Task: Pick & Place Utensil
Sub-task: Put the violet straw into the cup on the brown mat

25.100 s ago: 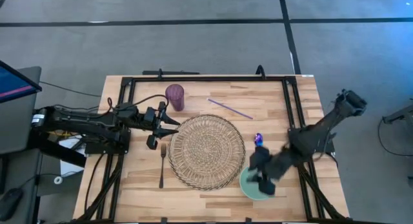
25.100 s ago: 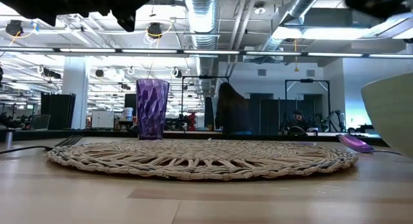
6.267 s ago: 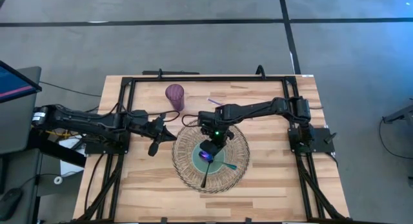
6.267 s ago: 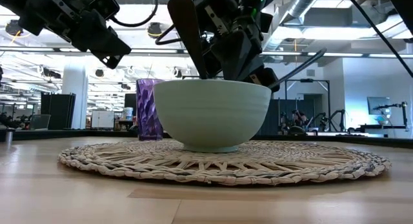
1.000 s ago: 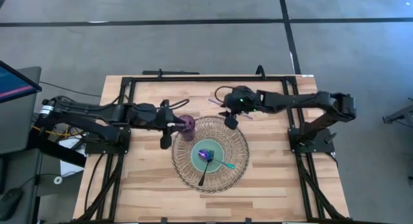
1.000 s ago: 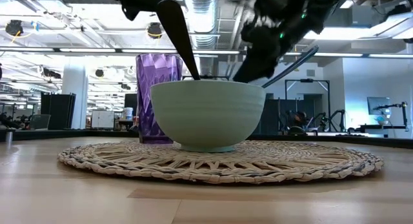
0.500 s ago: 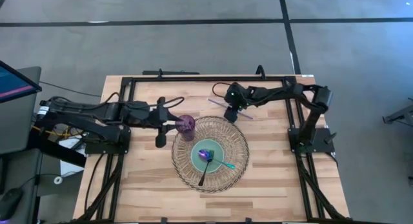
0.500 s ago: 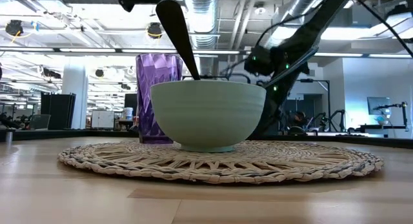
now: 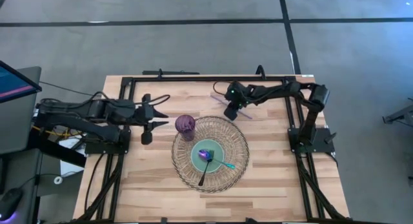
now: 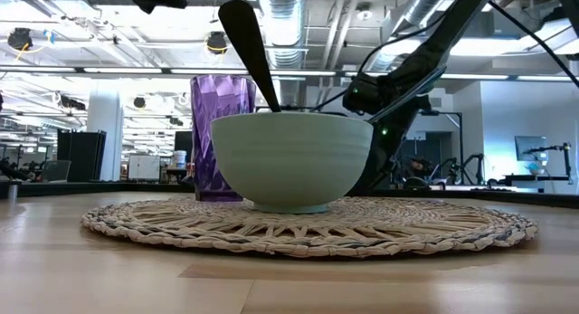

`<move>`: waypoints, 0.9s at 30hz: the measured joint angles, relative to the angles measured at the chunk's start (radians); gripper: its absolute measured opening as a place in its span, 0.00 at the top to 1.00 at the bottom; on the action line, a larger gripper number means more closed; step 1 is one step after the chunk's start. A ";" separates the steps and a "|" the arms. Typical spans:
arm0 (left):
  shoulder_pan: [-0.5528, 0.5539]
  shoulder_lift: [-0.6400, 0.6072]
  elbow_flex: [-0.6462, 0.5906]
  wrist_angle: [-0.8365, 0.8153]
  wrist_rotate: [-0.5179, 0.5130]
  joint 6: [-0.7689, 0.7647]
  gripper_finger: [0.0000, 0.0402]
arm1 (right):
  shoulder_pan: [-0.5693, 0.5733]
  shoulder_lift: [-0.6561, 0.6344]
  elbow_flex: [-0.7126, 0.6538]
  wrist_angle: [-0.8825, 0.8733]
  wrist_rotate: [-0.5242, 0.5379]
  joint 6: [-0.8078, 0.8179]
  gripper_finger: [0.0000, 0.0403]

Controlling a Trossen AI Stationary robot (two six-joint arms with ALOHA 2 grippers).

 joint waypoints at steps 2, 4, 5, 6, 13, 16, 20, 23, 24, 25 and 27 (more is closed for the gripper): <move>0.000 -0.013 0.000 0.001 0.000 0.000 0.76 | 0.000 0.001 0.000 0.000 -0.002 0.002 0.93; 0.000 -0.027 0.000 0.000 0.000 -0.001 0.76 | 0.003 0.001 -0.001 0.000 -0.003 0.004 0.98; 0.000 -0.033 0.000 0.000 0.000 -0.001 0.76 | 0.006 0.000 -0.001 0.000 -0.001 0.015 0.98; 0.000 -0.038 0.000 0.001 0.000 -0.002 0.76 | 0.009 -0.006 -0.002 -0.001 0.001 0.035 0.97; 0.000 -0.089 0.000 -0.020 0.003 -0.003 0.76 | 0.069 -0.152 -0.010 -0.051 -0.005 0.104 0.99; 0.000 -0.118 0.000 -0.037 0.022 -0.004 0.76 | 0.106 -0.267 -0.007 -0.072 -0.002 0.115 1.00; 0.000 -0.149 0.000 -0.041 0.024 -0.004 0.76 | 0.183 -0.423 -0.008 -0.059 0.009 0.152 1.00; 0.000 -0.162 0.000 -0.051 0.025 0.003 0.76 | 0.258 -0.516 -0.006 0.000 0.027 0.157 1.00; 0.000 -0.162 0.000 -0.055 0.025 0.004 0.76 | 0.286 -0.539 -0.006 0.038 0.044 0.157 1.00; 0.000 -0.165 0.000 -0.059 0.025 0.004 0.76 | 0.313 -0.562 -0.006 0.080 0.060 0.156 1.00; 0.000 -0.167 0.000 -0.073 0.026 0.012 0.76 | 0.371 -0.592 -0.006 0.204 0.084 0.125 1.00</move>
